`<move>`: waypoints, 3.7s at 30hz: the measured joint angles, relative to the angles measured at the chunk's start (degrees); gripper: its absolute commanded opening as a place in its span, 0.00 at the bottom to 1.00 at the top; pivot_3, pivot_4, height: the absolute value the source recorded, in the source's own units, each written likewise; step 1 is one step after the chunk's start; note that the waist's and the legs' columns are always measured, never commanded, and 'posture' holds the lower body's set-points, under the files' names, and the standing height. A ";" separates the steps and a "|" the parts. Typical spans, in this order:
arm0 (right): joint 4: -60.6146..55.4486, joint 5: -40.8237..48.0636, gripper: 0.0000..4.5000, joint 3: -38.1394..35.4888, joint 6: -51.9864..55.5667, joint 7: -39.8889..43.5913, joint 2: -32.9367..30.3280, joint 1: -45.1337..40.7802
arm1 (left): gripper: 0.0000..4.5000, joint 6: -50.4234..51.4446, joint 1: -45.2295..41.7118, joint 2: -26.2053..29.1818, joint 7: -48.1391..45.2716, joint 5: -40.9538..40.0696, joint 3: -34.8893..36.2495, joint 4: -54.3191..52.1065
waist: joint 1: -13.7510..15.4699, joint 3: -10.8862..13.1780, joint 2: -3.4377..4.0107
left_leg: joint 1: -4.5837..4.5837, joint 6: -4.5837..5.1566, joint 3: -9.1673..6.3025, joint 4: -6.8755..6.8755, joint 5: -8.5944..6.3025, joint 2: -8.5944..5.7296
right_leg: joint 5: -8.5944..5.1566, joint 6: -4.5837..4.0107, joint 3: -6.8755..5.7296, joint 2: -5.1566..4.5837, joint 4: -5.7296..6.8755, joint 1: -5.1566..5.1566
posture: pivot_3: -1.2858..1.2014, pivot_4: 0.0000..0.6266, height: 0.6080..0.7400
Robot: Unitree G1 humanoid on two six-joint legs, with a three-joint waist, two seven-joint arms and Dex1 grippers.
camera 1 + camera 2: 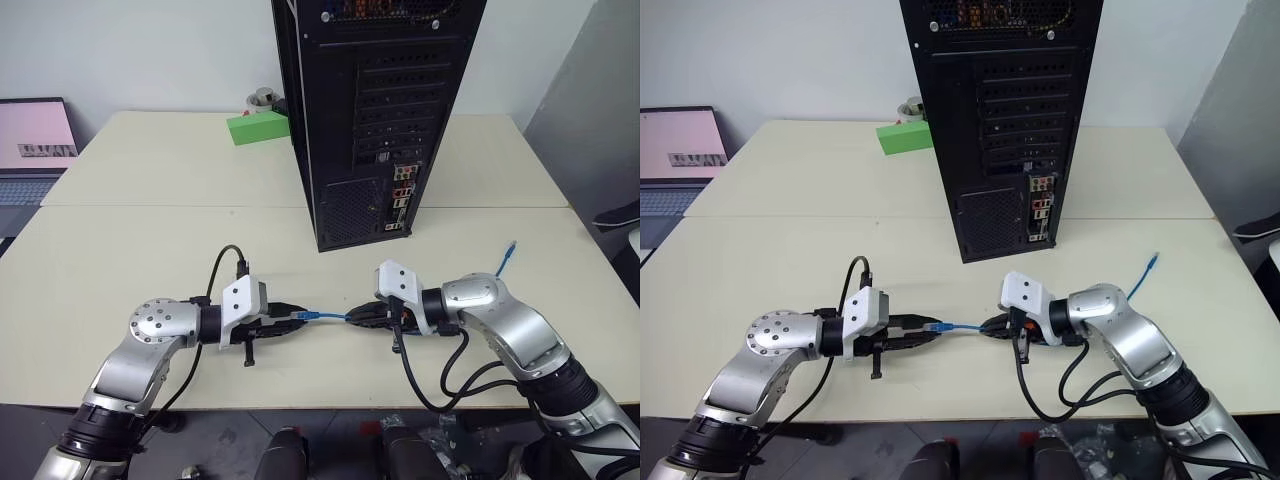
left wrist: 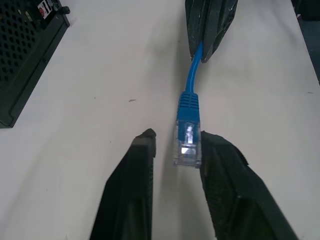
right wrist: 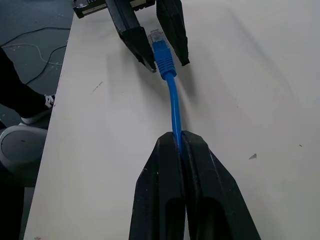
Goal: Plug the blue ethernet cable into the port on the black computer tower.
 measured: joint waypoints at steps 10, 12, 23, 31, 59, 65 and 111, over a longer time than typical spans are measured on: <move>0.12 0.91 0.16 0.02 -0.64 2.53 -1.41 0.00 | 0.07 -4.25 0.23 -0.65 0.33 1.89 -0.14 0.18 | 0.03 0.00 0.00 | 0.00 0.00 0.01 0.01 0.00 0.00 | 0.00 0.00 0.01 -0.01 -0.01 0.01 | 0.52 0.24 1.00; 0.20 1.56 0.26 -0.55 -0.79 4.14 -3.09 0.00 | 0.07 -9.19 0.16 -1.73 1.48 4.13 -0.30 1.43 | 0.05 0.00 0.00 | 0.00 0.00 0.00 0.01 0.00 -0.01 | 0.00 0.00 -0.01 -0.01 -0.03 0.02 | 0.52 0.24 1.00; -1.42 14.28 0.77 -11.01 11.26 2.37 -2.23 0.58 | 0.07 -66.36 -4.31 -4.75 15.96 27.77 -2.21 20.52 | 0.16 0.00 0.00 | -0.01 0.00 0.01 0.02 0.00 -0.02 | 0.01 -0.01 0.01 -0.03 -0.03 0.02 | 0.52 0.24 1.00; -4.38 18.77 0.77 -11.23 18.77 -7.29 6.05 2.86 | 0.07 -77.73 -7.61 -6.57 31.08 41.29 1.71 25.56 | 0.12 -0.01 -0.01 | -0.02 0.00 0.01 0.04 0.00 -0.06 | 0.04 0.04 0.00 -0.05 0.02 0.02 | 0.52 0.24 1.00; -3.55 20.53 0.00 -9.78 19.58 -12.90 10.20 1.72 | 0.07 -76.04 -6.25 -3.00 47.34 48.94 -0.25 20.91 | 0.03 -0.02 0.00 | 0.00 0.00 -0.01 0.03 0.00 -0.05 | 0.04 0.04 -0.02 -0.04 0.08 0.01 | 0.52 0.24 1.00; -2.98 20.94 0.00 -9.25 19.96 -12.36 9.71 1.12 | 0.24 -74.28 -4.83 -2.26 47.50 45.49 -2.37 20.81 | 0.04 -0.02 0.00 | 0.00 0.00 -0.01 0.03 0.00 -0.05 | 0.04 0.04 -0.02 -0.04 0.09 0.00 | 0.52 0.24 1.00; -3.76 -0.05 0.00 -21.86 12.35 -57.36 25.23 -1.75 | 0.89 15.97 -4.51 -27.97 46.87 1.75 -7.42 -15.84 | 0.01 -0.03 -0.02 | 0.00 -0.02 0.00 0.06 0.01 -0.06 | 0.00 -0.01 0.08 0.00 0.27 -0.05 | 0.52 0.24 1.00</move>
